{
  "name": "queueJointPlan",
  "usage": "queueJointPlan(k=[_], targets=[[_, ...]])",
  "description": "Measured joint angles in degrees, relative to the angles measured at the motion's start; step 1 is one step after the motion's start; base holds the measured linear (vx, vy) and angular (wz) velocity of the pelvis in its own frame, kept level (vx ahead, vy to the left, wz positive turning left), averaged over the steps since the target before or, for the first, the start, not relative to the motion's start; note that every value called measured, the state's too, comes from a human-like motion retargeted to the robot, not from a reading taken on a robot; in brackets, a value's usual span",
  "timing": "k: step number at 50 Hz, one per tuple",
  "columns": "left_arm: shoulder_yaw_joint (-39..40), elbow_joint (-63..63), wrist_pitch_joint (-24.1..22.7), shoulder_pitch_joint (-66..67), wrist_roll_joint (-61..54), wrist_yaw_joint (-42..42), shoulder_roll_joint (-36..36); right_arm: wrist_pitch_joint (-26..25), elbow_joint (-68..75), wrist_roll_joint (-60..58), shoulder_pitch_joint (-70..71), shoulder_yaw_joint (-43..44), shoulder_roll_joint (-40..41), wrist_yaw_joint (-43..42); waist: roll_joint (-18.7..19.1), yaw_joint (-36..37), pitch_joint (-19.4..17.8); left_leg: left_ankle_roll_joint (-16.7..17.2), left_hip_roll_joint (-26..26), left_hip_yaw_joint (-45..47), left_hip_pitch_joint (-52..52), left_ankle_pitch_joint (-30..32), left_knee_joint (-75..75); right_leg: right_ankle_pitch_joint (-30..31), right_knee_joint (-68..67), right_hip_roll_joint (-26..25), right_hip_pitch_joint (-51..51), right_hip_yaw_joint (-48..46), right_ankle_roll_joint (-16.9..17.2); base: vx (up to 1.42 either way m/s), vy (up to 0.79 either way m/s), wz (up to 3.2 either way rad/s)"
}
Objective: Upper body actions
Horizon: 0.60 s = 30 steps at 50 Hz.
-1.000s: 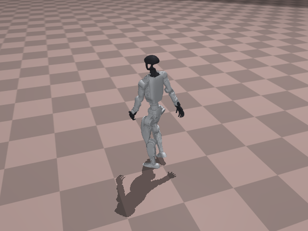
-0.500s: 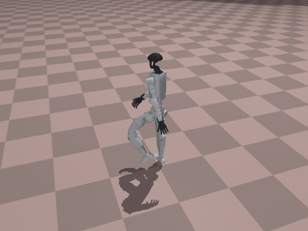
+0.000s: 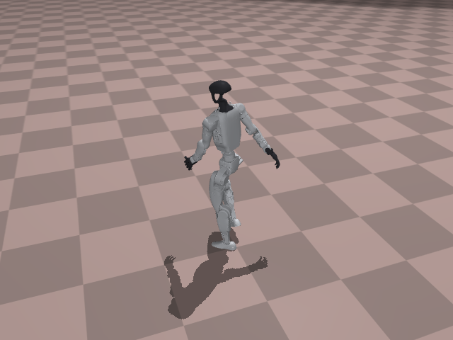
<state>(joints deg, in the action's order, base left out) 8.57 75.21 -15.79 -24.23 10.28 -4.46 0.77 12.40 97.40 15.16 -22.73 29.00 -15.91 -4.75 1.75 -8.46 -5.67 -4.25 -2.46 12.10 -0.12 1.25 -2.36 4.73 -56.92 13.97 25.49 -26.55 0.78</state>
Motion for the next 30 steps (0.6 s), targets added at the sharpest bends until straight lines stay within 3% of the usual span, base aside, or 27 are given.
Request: queueJointPlan(k=[3,6,7,10,12,13,15,18,20,22,24,26,30], targets=[[-0.77,-0.71,-0.85,3.42,-0.03,-0.56,-0.47,1.7,0.0,1.34,-0.53,-1.48,-0.16,-2.79,0.27,0.86,2.4,0.52,0.27,1.62,1.31,-0.4,0.85,1.7,8.13,-2.49,-4.57,0.91,1.47,0.19,-0.02,-0.48],[0.51,0.36,1.25,8.54,3.26,-3.77,-0.77,-1.82,0.0,-2.01,2.6,-6.0,0.39,-0.31,0.33,2.02,3.95,1.46,0.49,3.04,2.09,-1.87,-0.4,4.11,22.74,-6.13,-12.81,3.92,1.57,0.06,-0.09,-0.39],[1.39,0.92,2.03,10.71,4.6,-4.54,-0.59,-3.42,0.0,-3.46,4.52,-8.33,0.61,1.17,0.24,2.19,4.21,1.91,0.46,3.45,2.08,-2.76,-1.77,2.79,28.22,-7.36,-16.04,5.25,1.18,0.01,-0.16,-0.29],[7.21,2.91,3.49,19.62,8.13,-2.87,0.89,-7.58,0.0,-8.73,11.99,-16.61,1.52,5.68,-1.06,3.07,4.32,3.68,0.16,5.2,0.03,-4.89,-11.73,-13.15,42.1,-8.59,-25.22,6.89,-0.14,0.06,-0.15,-0.39],[10.8,5.51,4.98,24.84,7.19,-1.13,1.92,-8.85,0.0,-12.41,17.35,-22.02,2.97,9.11,-3.61,4.77,4.28,3.59,-0.69,6.67,-4.86,1.75,-25.41,-13.77,46.68,-6.16,-26.81,6.18,-1.43,0.01,-0.32,-0.54],[13.52,7.4,6.74,27.49,6.01,-1.42,2.86,-9.75,0.0,-14.92,22.4,-25.32,4.08,12.65,-4.97,6.86,3.97,2.26,-3.54,7.09,-11.14,7.94,-37.75,-13.55,45.92,-4.84,-25.4,8.51,-0.94,-0.23,-0.36,-0.77],[18.07,12.7,9.06,29.82,2.36,-2.71,5.04,-8.92,0.0,-21.34,33.3,-28.4,5.17,19.91,-5.34,10.47,1.74,-3.73,-8.35,6.5,-22.89,12.02,-56.49,-13.47,43.2,-4.35,-21.82,12.15,-0.38,-0.49,-0.4,-0.91],[23.8,21.41,11.18,33.43,-1.74,-3.42,8.37,-7.75,-10.05,-30.97,43.65,-29.87,7.45,27.12,-6.11,13.77,-2.66,-6.92,-14.88,7.45,-34.85,5.53,-75.69,-12.03,43.26,-3.4,-21.07,12.72,-1.21,-0.41,-0.25,-0.62],[25.63,22.19,16.34,37.56,-3.31,-3.07,8.79,-5.39,-17.97,-33.27,47.96,-32.09,8.63,28.59,-6.39,15.49,-3.74,-10.4,-18.89,9.76,-41.56,1.14,-85.02,-11.0,45.19,-4.42,-21.33,13.59,-2.45,-0.12,-0.16,-0.43],[28.44,22.19,17.53,41.51,-3.39,-0.1,8.1,-2.15,-24.6,-32.12,50.64,-34.58,8.98,28.94,-6.48,15.63,-2.44,-10.45,-19.35,8.61,-48.72,-1.27,-91.22,-10.1,47.74,-5.44,-21.79,12.24,-3.36,0.11,-0.19,-0.14],[30.65,22.19,14.48,44.89,-3.78,1.11,7.5,0.68,-30.51,-29.88,51.96,-36.19,9.06,29.6,-8.0,16.65,-0.88,-10.43,-18.19,11.56,-52.55,-1.64,-93.4,-9.29,49.07,-4.32,-21.09,13.24,-3.24,0.15,-0.07,-0.13],[32.08,22.19,13.01,45.85,-4.43,0.74,6.89,2.62,-35.19,-28.3,53.17,-36.19,9.01,30.42,-9.11,17.98,-0.82,-10.39,-17.25,15.67,-53.12,-1.16,-93.0,-8.64,50.16,-2.76,-21.11,12.65,-2.89,0.0,0.0,0.0],[32.17,22.19,14.36,45.09,-6.29,0.13,7.32,4.3,-39.79,-26.27,51.56,-35.17,9.64,30.69,-8.84,17.83,0.12,-10.01,-17.04,18.13,-49.68,-0.21,-89.98,-8.43,51.78,-2.77,-23.37,9.99,-2.31,0.1,0.05,0.56]])
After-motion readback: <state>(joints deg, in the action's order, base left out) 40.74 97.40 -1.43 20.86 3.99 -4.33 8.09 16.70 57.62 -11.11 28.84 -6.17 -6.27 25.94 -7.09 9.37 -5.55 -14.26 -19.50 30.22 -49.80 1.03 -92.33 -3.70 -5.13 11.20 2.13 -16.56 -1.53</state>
